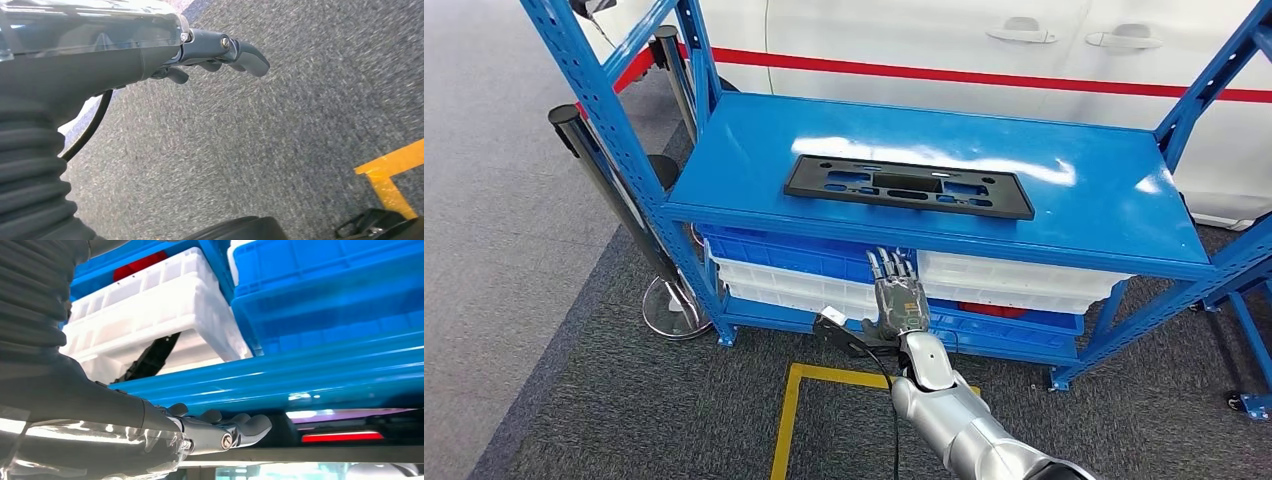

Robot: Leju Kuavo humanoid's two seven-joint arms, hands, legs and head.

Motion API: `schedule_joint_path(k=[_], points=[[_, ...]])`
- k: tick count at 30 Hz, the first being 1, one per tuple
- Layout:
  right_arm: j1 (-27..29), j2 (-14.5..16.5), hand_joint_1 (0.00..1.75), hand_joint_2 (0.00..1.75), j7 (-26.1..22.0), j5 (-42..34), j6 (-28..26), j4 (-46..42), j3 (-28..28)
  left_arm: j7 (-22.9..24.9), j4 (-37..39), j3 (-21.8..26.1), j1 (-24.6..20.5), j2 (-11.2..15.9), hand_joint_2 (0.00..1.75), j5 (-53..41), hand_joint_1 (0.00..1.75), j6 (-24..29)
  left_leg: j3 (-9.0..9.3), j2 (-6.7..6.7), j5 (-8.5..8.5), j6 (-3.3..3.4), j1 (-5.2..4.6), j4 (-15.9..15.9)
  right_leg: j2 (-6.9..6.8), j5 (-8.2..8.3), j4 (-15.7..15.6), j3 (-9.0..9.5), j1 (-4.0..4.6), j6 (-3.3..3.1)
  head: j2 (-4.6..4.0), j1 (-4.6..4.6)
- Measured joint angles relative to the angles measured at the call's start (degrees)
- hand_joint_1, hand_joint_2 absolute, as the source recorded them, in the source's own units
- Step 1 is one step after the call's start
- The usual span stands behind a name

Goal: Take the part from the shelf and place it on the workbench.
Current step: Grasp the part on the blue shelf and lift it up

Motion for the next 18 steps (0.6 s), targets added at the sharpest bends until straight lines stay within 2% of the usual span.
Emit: schedule_joint_path(k=[6,18], points=[[-0.19,-0.11,0.00,1.75,2.40,0.47,-0.71,-0.63,1.70,-0.02,0.00,-0.03,-0.50,0.00,1.75,0.16,0.00,0.01,0.00,0.00,0.00,0.00,0.00,0.00,0.00,0.00,0.00,0.00,0.00,0.00,0.00,0.01],[-0.79,-0.66,0.00,1.75,3.57,0.69,-1.47,-1.32,2.37,0.09,0.00,-0.07,-0.69,0.00,1.75,0.09,0.00,-0.01,0.00,0.00,0.00,0.00,0.00,0.00,0.00,0.00,0.00,-0.01,0.00,0.00,0.00,0.00]])
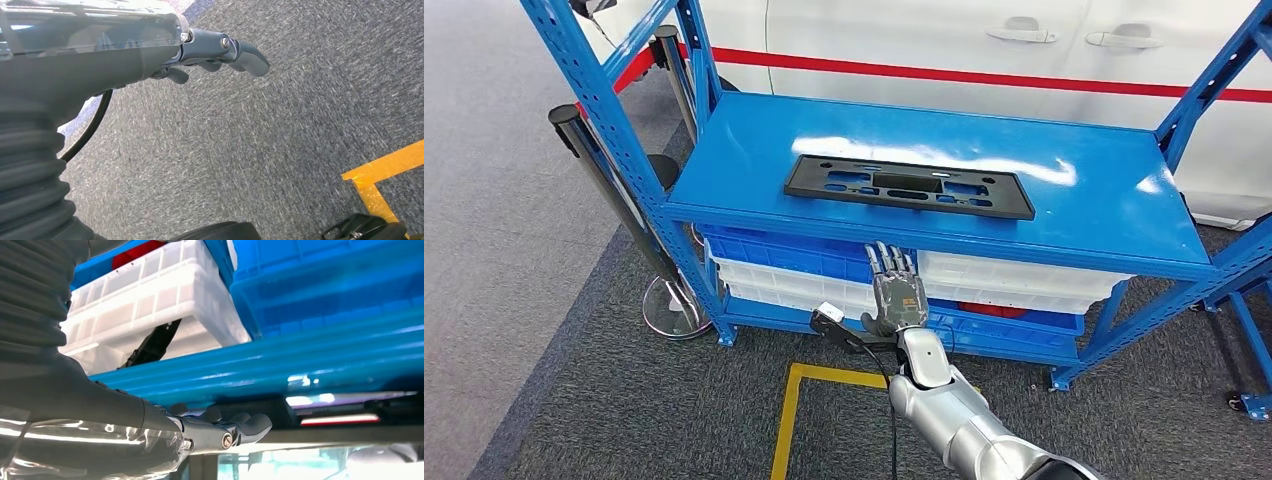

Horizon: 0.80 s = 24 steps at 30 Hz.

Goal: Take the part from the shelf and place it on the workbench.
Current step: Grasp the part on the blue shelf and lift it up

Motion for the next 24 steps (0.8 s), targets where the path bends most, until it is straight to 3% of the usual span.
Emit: schedule_joint_path(k=[12,24], points=[[-7.38,-3.41,0.00,1.75,0.97,-0.92,1.71,-4.11,0.01,0.03,0.00,-0.45,-0.01,0.00,1.75,-0.19,0.00,-0.69,0.01,0.00,0.02,0.01,-0.03,0.01,0.02,0.05,0.00,0.00,-0.03,0.04,0.00,0.00],[-8.27,-4.20,0.00,1.75,0.69,-1.11,1.80,-4.96,0.01,-0.14,0.00,-0.50,-0.04,0.02,1.75,-0.13,0.00,-0.87,0.00,0.00,0.01,0.01,-0.02,0.00,0.01,0.04,0.00,0.00,-0.02,0.05,0.00,0.00]])
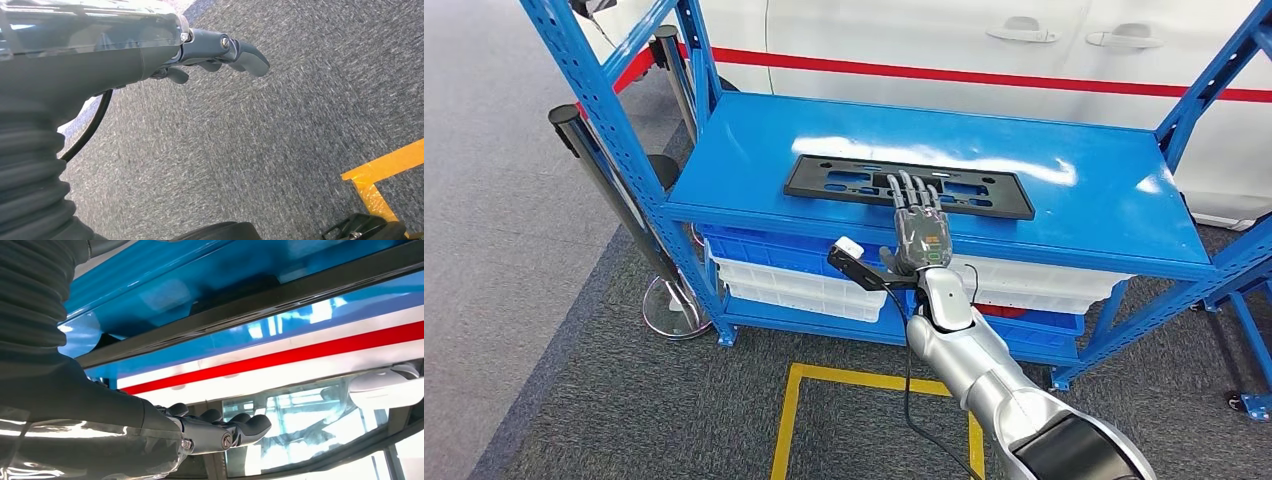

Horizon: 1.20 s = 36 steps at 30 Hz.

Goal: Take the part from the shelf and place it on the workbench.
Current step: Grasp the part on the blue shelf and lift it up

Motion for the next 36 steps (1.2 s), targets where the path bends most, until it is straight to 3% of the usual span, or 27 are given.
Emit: schedule_joint_path(k=[14,18,25,28,31,33,36], points=[[-0.10,-0.17,0.00,1.75,-0.01,-0.02,0.01,0.00,0.00,-0.01,0.00,-0.03,0.00,0.02,1.75,0.01,0.00,-0.04,0.00,0.00,0.00,0.00,0.00,0.00,0.00,0.00,0.00,0.00,0.00,0.00,0.00,0.00],[-0.38,-0.34,0.00,1.75,0.10,0.03,-0.03,0.01,0.00,-0.44,0.01,-0.04,0.06,0.05,0.00,0.00,0.00,-0.78,0.00,0.00,0.00,0.00,0.00,0.00,0.00,0.00,0.00,-0.01,0.00,0.00,0.00,0.00],[-3.01,-1.71,0.00,1.75,0.13,-0.47,0.26,0.03,0.00,-1.29,0.18,-0.10,0.80,0.62,0.00,0.18,0.00,-1.73,-0.02,0.01,-0.04,0.03,-0.04,0.06,0.00,0.02,-0.07,-0.01,-0.04,0.03,0.00,0.00],[-3.33,-1.90,0.00,1.75,-0.05,-0.59,0.55,0.02,0.00,-1.37,0.23,-0.09,1.06,0.85,0.00,0.55,0.00,-1.96,-0.14,-0.06,-0.25,0.58,-0.37,0.21,-0.02,0.17,-0.48,0.05,-0.36,0.52,0.00,-0.02],[-3.10,-1.97,0.00,1.75,-0.43,-0.67,0.36,0.02,0.00,-1.97,0.29,-0.08,1.24,0.91,0.00,1.24,0.00,-2.82,0.63,-0.19,-0.84,1.57,-0.25,-1.03,0.00,0.70,0.79,-0.05,-0.45,1.21,0.00,0.02],[-2.40,-2.09,0.00,1.75,-1.03,-0.81,-0.50,0.02,0.00,-2.55,0.33,-0.06,1.35,0.86,0.00,1.79,0.00,-3.35,2.02,-0.28,-1.20,2.26,-0.09,-1.92,0.20,-0.23,4.53,-2.07,-0.46,1.35,0.00,0.00],[-0.43,-2.35,0.00,1.75,-1.61,-1.04,-1.61,0.13,0.00,-2.57,0.37,-0.03,1.39,0.58,0.00,1.90,0.00,-3.47,3.23,-0.35,-1.88,2.38,-0.07,-2.12,0.45,-3.28,14.56,-9.87,-0.35,1.28,0.00,-0.06]])
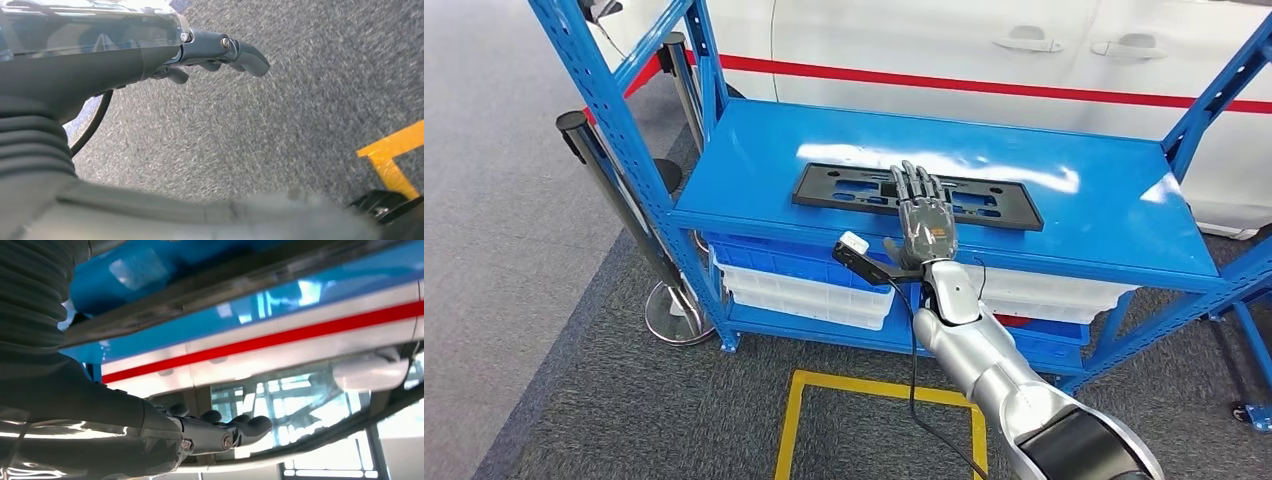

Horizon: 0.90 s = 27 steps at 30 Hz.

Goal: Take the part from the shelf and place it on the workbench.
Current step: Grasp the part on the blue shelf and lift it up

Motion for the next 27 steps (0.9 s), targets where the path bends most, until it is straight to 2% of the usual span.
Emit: schedule_joint_path(k=[1,2,3,5,6,7,8,10,11,12,13,14,15,16,17,18,19,20,21,22,23,24,25,26,27], points=[[0.74,-0.09,0.00,1.75,-0.05,-0.07,-0.09,0.09,0.00,0.13,0.01,0.00,0.04,-0.18,0.00,-0.04,0.00,0.02,0.51,-0.11,-0.40,-0.13,-0.01,0.01,0.00,0.04,1.84,-2.20,-0.01,-0.06,0.00,0.00],[1.32,-0.17,0.00,1.75,-0.06,-0.14,-0.13,0.21,0.00,0.30,0.01,0.00,0.10,-0.38,0.00,-0.09,0.00,0.06,1.15,-0.23,-0.88,-0.31,-0.01,0.03,-0.01,1.03,1.64,-3.40,-0.02,-0.15,0.00,0.01],[1.71,-0.26,0.00,1.75,-0.04,-0.22,-0.16,0.33,0.00,0.47,0.03,0.00,0.19,-0.60,0.00,-0.15,0.00,0.09,1.96,-0.33,-1.49,-0.54,0.00,0.04,-0.03,2.87,-0.52,-3.60,-0.03,-0.22,0.00,0.01],[2.09,-0.49,0.00,1.75,-0.01,-0.34,-0.31,0.62,0.00,0.69,0.19,0.00,0.38,-1.12,0.00,-0.27,0.00,0.10,3.70,-0.34,-3.05,-1.07,-0.02,0.15,-0.05,8.57,-7.97,-2.41,0.08,-0.57,0.00,-0.03],[2.27,-0.61,0.00,1.75,0.01,-0.39,-0.45,0.82,0.00,0.74,0.32,-0.01,0.36,-1.36,0.00,-0.33,0.00,0.08,4.29,-0.31,-3.79,-1.41,-0.02,0.11,-0.06,10.59,-10.95,-1.83,0.28,-0.87,0.00,-0.12],[2.51,-0.67,0.00,1.75,0.02,-0.41,-0.59,1.00,0.00,0.80,0.43,-0.01,0.26,-1.56,0.00,-0.40,0.00,0.04,4.74,-0.27,-4.48,-1.77,0.03,-0.16,-0.04,11.84,-12.80,-1.42,0.51,-1.25,0.00,-0.19],[2.74,-0.69,0.00,1.75,0.04,-0.45,-0.73,1.15,0.00,0.85,0.53,-0.02,0.14,-1.69,0.00,-0.50,0.00,-0.01,5.23,-0.22,-4.79,-2.13,0.06,-0.18,0.02,11.85,-13.50,-1.13,0.72,-1.65,0.00,-0.28],[2.94,-0.64,0.00,1.75,0.09,-0.48,-0.86,1.19,0.00,0.90,0.54,-0.08,-0.12,-2.00,0.00,-0.79,0.00,-0.15,5.30,-0.14,-4.18,-2.80,0.12,1.11,0.21,10.55,-13.91,0.33,0.74,-2.55,0.00,-0.34],[2.88,-0.57,0.00,1.75,0.12,-0.48,-0.90,1.19,0.00,0.85,0.54,-0.16,-0.24,-2.22,0.00,-1.00,0.00,-0.25,4.26,-0.05,-2.95,-3.13,0.14,3.86,0.27,9.87,-14.15,1.30,0.59,-2.95,0.00,-0.42],[2.82,-0.49,0.00,1.75,0.15,-0.44,-0.91,1.22,0.00,0.78,0.55,-0.26,-0.39,-2.51,0.00,-1.18,0.00,-0.39,2.17,0.05,-1.89,-3.47,0.21,7.50,0.31,9.18,-14.35,2.41,0.41,-3.23,0.00,-0.49],[2.84,-0.33,0.00,1.75,0.16,-0.41,-0.92,1.31,0.01,0.71,0.57,-0.37,-0.52,-2.82,0.00,-1.34,0.00,-0.57,-0.64,0.15,-1.56,-3.82,0.36,11.66,0.29,8.40,-14.57,3.58,0.27,-3.34,0.00,-0.54],[2.90,-0.15,0.00,1.75,0.19,-0.36,-0.92,1.44,0.02,0.66,0.59,-0.47,-0.60,-3.15,0.00,-1.47,0.00,-0.75,-3.56,0.23,-2.52,-4.13,0.50,15.18,0.23,7.62,-14.74,4.85,0.15,-3.39,0.00,-0.61],[2.98,0.08,0.00,1.75,0.20,-0.32,-0.90,1.60,0.05,0.66,0.60,-0.56,-0.65,-3.42,0.00,-1.51,0.00,-0.92,-6.08,0.27,-4.88,-4.39,0.64,17.23,0.26,6.79,-14.89,6.20,0.04,-3.34,0.00,-0.61],[3.04,0.40,0.00,1.75,0.22,-0.28,-0.87,1.77,0.09,0.68,0.63,-0.66,-0.68,-3.69,0.00,-1.55,0.00,-1.13,-8.04,0.30,-7.88,-4.55,0.73,17.80,0.32,5.89,-15.03,7.64,-0.08,-3.28,0.00,-0.61],[3.03,0.75,0.00,1.75,0.27,-0.25,-0.83,1.94,0.15,0.71,0.67,-0.75,-0.70,-3.91,0.00,-1.57,0.00,-1.35,-9.42,0.32,-10.33,-4.60,0.78,16.96,0.44,4.96,-15.16,9.11,-0.20,-3.20,0.00,-0.60],[2.99,1.12,0.00,1.75,0.31,-0.20,-0.73,2.14,0.23,0.72,0.73,-0.84,-0.73,-4.08,0.00,-1.65,0.00,-1.59,-10.33,0.34,-11.00,-4.53,0.79,14.68,0.60,3.85,-15.30,10.68,-0.30,-3.08,0.00,-0.61],[2.95,1.56,0.00,1.75,0.35,-0.13,-0.61,2.37,0.38,0.67,0.81,-0.89,-0.76,-4.26,0.00,-1.74,0.00,-1.83,-10.89,0.35,-9.43,-4.33,0.77,11.60,0.72,2.73,-15.41,12.17,-0.34,-2.94,0.00,-0.60],[2.99,1.98,0.00,1.75,0.40,-0.04,-0.44,2.71,0.55,0.51,0.89,-0.92,-0.76,-4.38,0.00,-1.85,0.00,-2.05,-11.25,0.36,-4.52,-4.03,0.69,7.95,0.84,1.61,-15.49,13.53,-0.32,-2.75,0.00,-0.59],[3.02,2.44,0.00,1.75,0.43,0.06,-0.23,3.13,0.77,0.22,0.99,-0.93,-0.82,-4.49,0.00,-1.95,0.00,-2.22,-11.48,0.36,1.17,-3.68,0.55,4.85,1.03,0.46,-15.36,14.68,-0.23,-2.47,0.00,-0.57],[2.99,2.94,0.00,1.75,0.48,0.16,-0.02,3.52,1.03,-0.23,1.07,-0.95,-0.89,-4.60,0.00,-1.98,0.00,-2.40,-11.54,0.33,5.84,-3.36,0.36,3.23,1.18,-0.57,-15.22,15.37,-0.04,-2.09,0.00,-0.56],[2.79,3.52,0.00,1.75,0.53,0.27,0.15,3.87,1.30,-0.88,1.14,-0.99,-1.04,-4.72,0.00,-1.98,0.00,-2.55,-11.61,0.28,8.96,-3.00,0.19,2.68,1.34,-1.45,-15.19,15.85,0.04,-1.65,0.00,-0.52],[2.37,4.22,0.00,1.75,0.55,0.38,0.29,4.13,1.61,-1.64,1.18,-1.05,-1.34,-4.85,0.00,-1.97,0.00,-2.63,-11.62,0.23,9.30,-2.64,0.04,3.06,1.48,-2.10,-15.30,16.16,0.06,-1.20,0.00,-0.48],[1.79,4.97,0.00,1.75,0.64,0.51,0.41,4.30,1.98,-2.56,1.19,-1.15,-1.73,-5.00,0.00,-1.96,0.00,-2.62,-11.42,0.20,8.84,-2.26,0.06,3.32,1.41,-2.66,-15.59,16.47,-0.03,-0.81,0.00,-0.46],[1.12,5.83,0.24,1.75,0.71,0.65,0.53,4.47,2.40,-3.58,1.19,-1.24,-2.18,-5.14,0.00,-1.93,0.00,-2.47,-11.16,0.19,8.44,-1.82,0.11,3.17,1.18,-3.14,-15.46,16.62,-0.18,-0.55,0.00,-0.40],[0.49,6.62,0.67,1.75,0.60,0.58,0.75,4.71,2.88,-4.63,1.19,-1.32,-2.63,-5.25,0.00,-1.86,0.00,-2.23,-10.77,0.20,8.15,-1.42,0.16,2.82,0.89,-3.84,-14.36,16.15,-0.21,-0.39,0.00,-0.38]])
